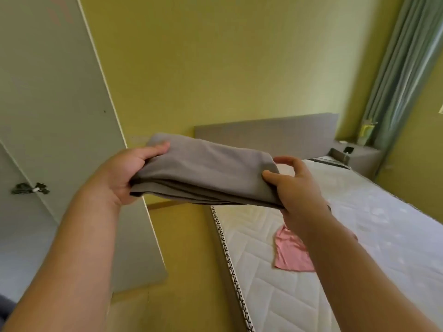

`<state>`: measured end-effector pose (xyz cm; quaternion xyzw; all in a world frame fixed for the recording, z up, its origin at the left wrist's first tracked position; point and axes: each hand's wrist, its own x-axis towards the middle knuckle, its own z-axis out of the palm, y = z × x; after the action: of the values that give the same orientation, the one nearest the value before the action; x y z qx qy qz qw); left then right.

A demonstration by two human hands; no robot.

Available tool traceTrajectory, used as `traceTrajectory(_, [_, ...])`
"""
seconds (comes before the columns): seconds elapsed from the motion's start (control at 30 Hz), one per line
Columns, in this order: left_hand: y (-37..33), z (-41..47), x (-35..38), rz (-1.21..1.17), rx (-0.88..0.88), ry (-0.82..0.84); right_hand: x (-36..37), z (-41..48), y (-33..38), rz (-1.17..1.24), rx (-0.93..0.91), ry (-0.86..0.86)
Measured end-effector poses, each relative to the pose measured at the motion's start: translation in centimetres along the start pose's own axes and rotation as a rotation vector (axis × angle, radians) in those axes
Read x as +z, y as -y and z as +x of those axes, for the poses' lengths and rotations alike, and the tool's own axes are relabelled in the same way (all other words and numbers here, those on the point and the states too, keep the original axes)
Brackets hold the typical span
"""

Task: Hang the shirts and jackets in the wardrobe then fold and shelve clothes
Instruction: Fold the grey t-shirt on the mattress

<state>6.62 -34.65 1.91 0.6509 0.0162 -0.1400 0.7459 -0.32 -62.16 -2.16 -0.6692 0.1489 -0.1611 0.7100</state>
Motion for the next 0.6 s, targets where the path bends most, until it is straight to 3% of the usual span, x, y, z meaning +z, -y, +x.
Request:
traceTrajectory(0.2, [-4.5, 2.4, -6.9, -0.059, 0.065, -0.145, 9.2, 5.7, 3.8, -0.066, -0.143, 0.219])
traceTrajectory(0.6, [-12.8, -1.2, -16.0, 0.079, 0.143, -0.583, 24.3, 11.6, 7.7, -0.023, -0.174, 0.761])
